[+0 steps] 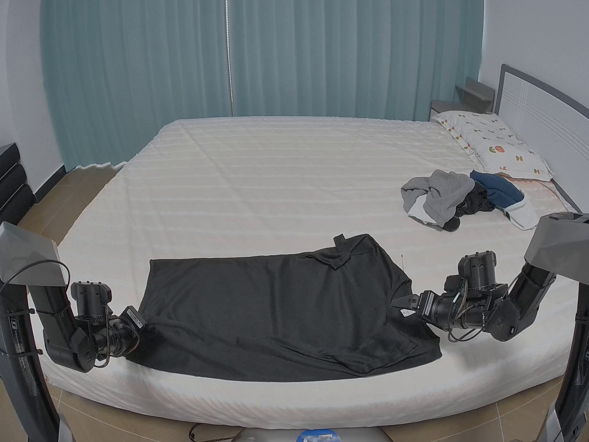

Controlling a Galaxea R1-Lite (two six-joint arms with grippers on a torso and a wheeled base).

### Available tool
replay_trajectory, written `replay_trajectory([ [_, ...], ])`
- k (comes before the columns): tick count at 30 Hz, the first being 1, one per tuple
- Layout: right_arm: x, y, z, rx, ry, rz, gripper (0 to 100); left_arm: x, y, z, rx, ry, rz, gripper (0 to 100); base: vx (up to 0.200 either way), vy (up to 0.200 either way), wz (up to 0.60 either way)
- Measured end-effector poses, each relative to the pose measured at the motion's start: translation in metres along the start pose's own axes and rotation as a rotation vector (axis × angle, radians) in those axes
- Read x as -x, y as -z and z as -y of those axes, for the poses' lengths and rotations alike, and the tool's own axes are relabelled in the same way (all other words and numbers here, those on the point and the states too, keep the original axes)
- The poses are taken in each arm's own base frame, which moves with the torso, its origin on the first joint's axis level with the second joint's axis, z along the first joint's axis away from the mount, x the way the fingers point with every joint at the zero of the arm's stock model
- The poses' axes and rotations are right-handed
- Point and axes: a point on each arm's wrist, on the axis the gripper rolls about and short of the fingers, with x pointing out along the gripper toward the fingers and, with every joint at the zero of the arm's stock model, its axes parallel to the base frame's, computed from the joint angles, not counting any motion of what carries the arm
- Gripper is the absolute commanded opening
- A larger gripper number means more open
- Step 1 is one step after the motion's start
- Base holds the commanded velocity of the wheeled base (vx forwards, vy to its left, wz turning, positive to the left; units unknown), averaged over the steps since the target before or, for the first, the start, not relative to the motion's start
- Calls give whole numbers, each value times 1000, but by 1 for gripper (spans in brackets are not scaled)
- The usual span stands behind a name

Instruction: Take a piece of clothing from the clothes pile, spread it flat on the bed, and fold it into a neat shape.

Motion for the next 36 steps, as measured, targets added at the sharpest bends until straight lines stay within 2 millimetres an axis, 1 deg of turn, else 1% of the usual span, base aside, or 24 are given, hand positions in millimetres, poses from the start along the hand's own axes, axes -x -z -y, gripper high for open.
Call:
replay_trajectory([
  [6,-9,2,-4,16,-82,-52,100,1,0,0,1,0,0,0,0,0,0],
  [20,-25,18,-4,52,-88,-113,100,1,0,0,0,1,-1,0,0,0,0],
  [21,-25,19,-4,52,-86,-115,0,1,0,0,0,1,-1,0,0,0,0],
  [36,-19,17,6,32,-65,-103,0,1,0,0,-1,1,0,0,0,0,0],
])
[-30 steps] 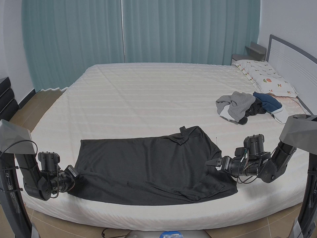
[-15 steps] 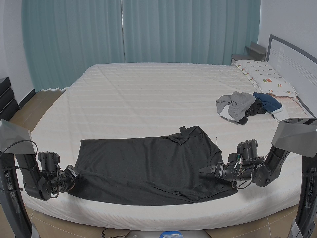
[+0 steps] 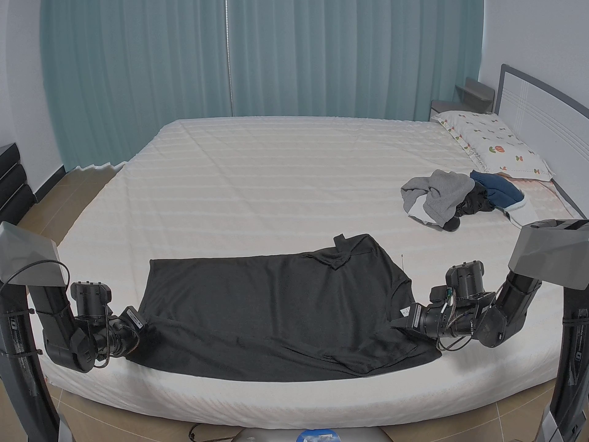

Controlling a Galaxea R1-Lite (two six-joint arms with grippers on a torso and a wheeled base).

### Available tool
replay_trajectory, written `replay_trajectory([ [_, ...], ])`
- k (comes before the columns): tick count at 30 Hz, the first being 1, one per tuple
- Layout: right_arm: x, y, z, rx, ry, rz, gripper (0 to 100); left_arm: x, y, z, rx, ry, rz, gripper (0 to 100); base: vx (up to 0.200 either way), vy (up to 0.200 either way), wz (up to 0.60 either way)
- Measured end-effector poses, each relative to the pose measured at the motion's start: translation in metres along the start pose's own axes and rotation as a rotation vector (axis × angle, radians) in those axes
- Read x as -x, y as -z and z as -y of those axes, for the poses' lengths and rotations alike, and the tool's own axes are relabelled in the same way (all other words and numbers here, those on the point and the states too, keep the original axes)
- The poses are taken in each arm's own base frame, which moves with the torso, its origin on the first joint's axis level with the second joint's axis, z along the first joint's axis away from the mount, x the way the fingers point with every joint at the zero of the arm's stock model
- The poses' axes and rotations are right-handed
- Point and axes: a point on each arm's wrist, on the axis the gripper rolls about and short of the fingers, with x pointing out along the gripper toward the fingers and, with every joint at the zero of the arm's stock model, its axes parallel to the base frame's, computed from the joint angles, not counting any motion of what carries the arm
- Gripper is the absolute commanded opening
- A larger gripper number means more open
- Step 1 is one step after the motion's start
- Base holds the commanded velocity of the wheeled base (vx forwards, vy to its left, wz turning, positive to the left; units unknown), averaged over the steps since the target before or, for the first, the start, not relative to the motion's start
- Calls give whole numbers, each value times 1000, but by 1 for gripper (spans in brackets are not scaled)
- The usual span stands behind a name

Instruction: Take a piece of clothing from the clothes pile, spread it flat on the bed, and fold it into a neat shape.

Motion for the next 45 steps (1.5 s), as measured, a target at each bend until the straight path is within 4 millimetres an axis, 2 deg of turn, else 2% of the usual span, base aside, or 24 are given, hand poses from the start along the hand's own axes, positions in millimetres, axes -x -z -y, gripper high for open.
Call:
replay_trajectory([
  [13,18,-14,5,-32,6,57,0,0,0,0,-4,0,2,0,0,0,0],
  [23,22,-25,12,-47,19,103,0,0,0,1,-11,3,1,0,0,0,0],
  [34,24,-26,16,-54,27,106,0,2,-2,3,-17,33,35,0,0,0,0],
  [44,15,-20,17,-47,34,90,0,2,0,2,-18,29,29,0,0,0,0],
  [45,13,-19,16,-46,35,86,100,2,0,2,-18,28,29,0,0,0,0],
])
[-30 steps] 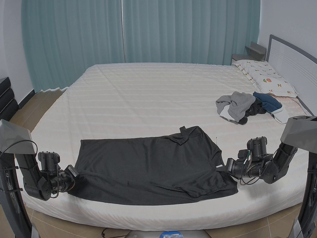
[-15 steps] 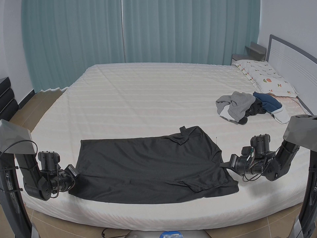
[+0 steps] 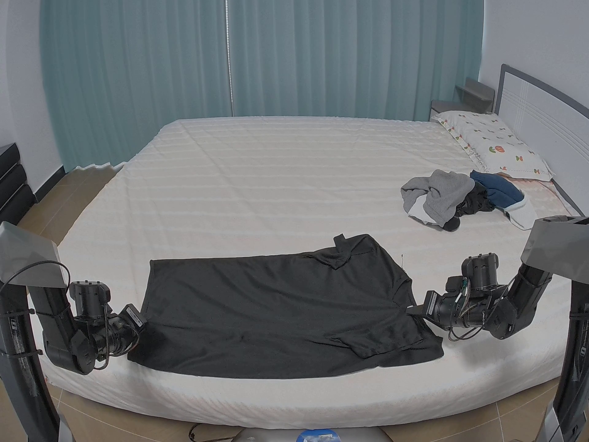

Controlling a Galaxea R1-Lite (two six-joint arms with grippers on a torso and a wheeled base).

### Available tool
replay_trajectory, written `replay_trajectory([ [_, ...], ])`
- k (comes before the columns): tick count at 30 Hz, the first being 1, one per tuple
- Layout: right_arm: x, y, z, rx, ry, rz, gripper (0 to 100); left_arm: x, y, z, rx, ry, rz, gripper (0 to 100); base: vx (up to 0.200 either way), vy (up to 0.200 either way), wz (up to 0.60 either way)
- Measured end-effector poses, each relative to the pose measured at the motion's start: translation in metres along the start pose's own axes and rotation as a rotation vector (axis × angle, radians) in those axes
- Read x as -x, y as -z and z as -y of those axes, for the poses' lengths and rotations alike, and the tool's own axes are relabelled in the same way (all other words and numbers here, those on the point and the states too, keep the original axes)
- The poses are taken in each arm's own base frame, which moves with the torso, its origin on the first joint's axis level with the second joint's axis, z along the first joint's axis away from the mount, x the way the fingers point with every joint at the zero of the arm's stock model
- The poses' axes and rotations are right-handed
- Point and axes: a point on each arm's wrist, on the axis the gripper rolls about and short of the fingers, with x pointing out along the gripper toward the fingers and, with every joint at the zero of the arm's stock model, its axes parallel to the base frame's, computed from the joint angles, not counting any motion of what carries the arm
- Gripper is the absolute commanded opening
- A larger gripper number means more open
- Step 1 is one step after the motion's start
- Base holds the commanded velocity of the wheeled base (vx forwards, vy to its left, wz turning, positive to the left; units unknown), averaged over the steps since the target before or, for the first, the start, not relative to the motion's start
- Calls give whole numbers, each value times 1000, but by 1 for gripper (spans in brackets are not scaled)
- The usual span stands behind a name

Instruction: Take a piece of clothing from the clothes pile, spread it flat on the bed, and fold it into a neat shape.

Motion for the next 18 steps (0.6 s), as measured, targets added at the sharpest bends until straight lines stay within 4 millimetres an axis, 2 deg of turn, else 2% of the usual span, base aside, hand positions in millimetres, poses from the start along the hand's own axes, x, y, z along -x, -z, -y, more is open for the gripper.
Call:
replay_trajectory([
  [8,-4,2,0,12,-9,12,100,0,0,-1,0,-2,-2,0,0,0,0],
  [13,6,-3,-4,18,-25,46,100,0,1,-1,0,-3,-3,0,0,0,0],
  [18,16,-7,-16,39,-60,67,100,0,1,-1,0,-3,-3,0,0,0,0],
])
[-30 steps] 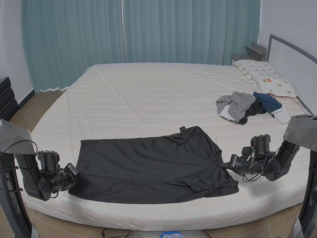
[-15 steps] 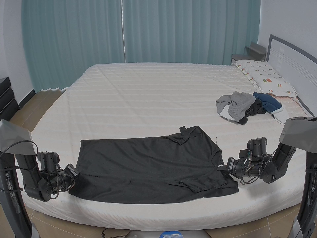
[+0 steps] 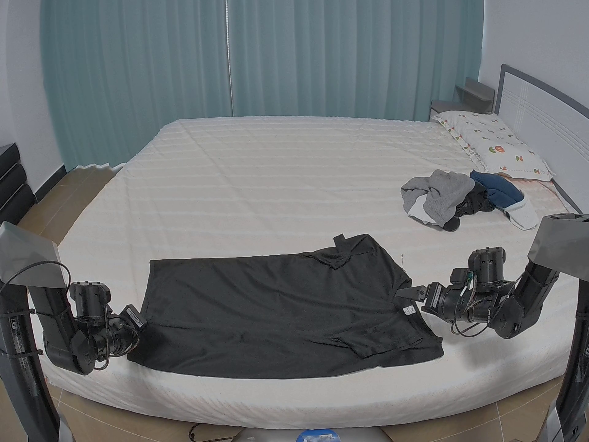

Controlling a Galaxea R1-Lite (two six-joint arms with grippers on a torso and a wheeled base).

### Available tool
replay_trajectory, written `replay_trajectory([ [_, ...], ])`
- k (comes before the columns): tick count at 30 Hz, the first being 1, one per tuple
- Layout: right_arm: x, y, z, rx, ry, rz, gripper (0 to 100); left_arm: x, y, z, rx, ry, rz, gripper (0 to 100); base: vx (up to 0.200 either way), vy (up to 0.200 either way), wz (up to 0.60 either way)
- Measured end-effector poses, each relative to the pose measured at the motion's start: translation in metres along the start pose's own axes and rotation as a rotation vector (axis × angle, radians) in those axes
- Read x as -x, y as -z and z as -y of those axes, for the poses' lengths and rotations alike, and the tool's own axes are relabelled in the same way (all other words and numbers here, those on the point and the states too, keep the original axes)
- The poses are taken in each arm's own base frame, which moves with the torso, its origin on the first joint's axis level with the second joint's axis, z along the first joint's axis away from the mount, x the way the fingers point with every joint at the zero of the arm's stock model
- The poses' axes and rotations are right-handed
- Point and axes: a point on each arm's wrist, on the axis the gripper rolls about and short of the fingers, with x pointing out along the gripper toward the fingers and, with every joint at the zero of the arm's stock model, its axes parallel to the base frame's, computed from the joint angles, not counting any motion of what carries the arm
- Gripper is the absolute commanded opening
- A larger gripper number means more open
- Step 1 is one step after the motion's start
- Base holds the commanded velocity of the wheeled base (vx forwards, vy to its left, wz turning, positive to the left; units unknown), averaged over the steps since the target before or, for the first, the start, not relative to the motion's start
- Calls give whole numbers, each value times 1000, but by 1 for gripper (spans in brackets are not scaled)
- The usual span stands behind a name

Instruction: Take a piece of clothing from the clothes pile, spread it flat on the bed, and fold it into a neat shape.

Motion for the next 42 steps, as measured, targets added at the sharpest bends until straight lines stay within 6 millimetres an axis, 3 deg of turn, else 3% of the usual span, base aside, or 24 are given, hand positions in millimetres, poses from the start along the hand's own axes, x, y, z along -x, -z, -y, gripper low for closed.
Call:
replay_trajectory([
  [9,-21,11,-20,82,-93,10,100,0,0,0,0,0,-1,0,0,0,0],
  [19,-46,24,-7,85,-93,-10,100,0,1,0,-1,0,-3,0,0,0,0],
  [27,-46,25,4,63,-74,-9,100,-1,1,1,-2,2,-3,0,0,0,0],
  [42,-22,35,11,46,-66,-4,100,-1,2,0,0,-2,-6,0,0,0,0],
])
